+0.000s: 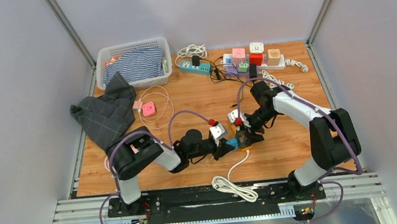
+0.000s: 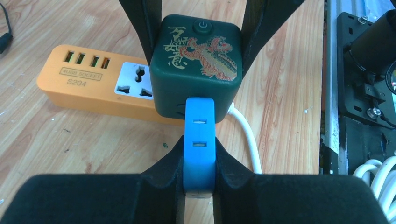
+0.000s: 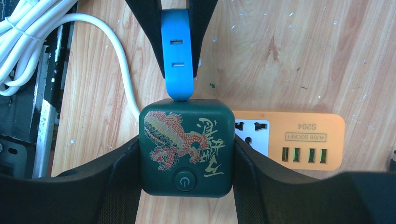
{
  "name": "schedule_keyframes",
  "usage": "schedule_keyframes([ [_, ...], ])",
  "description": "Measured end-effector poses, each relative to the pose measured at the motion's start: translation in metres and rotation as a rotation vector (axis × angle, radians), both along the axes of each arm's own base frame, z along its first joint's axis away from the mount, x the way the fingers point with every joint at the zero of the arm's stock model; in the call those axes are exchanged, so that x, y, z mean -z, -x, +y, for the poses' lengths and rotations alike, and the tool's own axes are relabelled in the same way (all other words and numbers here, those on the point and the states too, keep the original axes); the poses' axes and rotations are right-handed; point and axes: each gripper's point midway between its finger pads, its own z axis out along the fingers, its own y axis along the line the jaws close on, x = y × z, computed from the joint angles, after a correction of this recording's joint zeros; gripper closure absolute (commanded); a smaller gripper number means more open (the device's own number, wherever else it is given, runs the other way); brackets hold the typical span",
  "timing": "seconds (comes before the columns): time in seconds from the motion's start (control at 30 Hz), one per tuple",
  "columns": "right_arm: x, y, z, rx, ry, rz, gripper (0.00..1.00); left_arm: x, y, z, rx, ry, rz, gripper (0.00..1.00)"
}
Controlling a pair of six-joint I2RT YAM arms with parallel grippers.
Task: Pull the plug off the socket
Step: Remove the plug from the socket.
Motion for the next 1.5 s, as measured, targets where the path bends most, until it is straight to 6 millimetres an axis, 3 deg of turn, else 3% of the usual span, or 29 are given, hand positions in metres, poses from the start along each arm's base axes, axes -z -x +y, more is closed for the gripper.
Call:
schedule_keyframes([
  [0.33, -0.001, 0.004, 0.015, -0.011, -0.052, 0.028, 1.0, -0.009, 0.002, 0.021, -0.029, -0.151, -0.029, 1.0],
  [0.73, 0.003, 0.001, 0.008, 0.001, -0.014, 0.022, 1.0, 0.001, 0.0, 0.009, -0.011, -0.099, -0.024, 1.0],
  [1.2, 0.003, 0.002, 0.015, 0.011, -0.041, 0.049, 1.0, -0.005, 0.002, 0.024, -0.042, -0.154, -0.023, 1.0],
  [1.5, 0.004, 0.002, 0.014, 0.012, -0.032, 0.049, 1.0, 0.001, -0.001, 0.017, -0.031, -0.13, -0.038, 1.0],
])
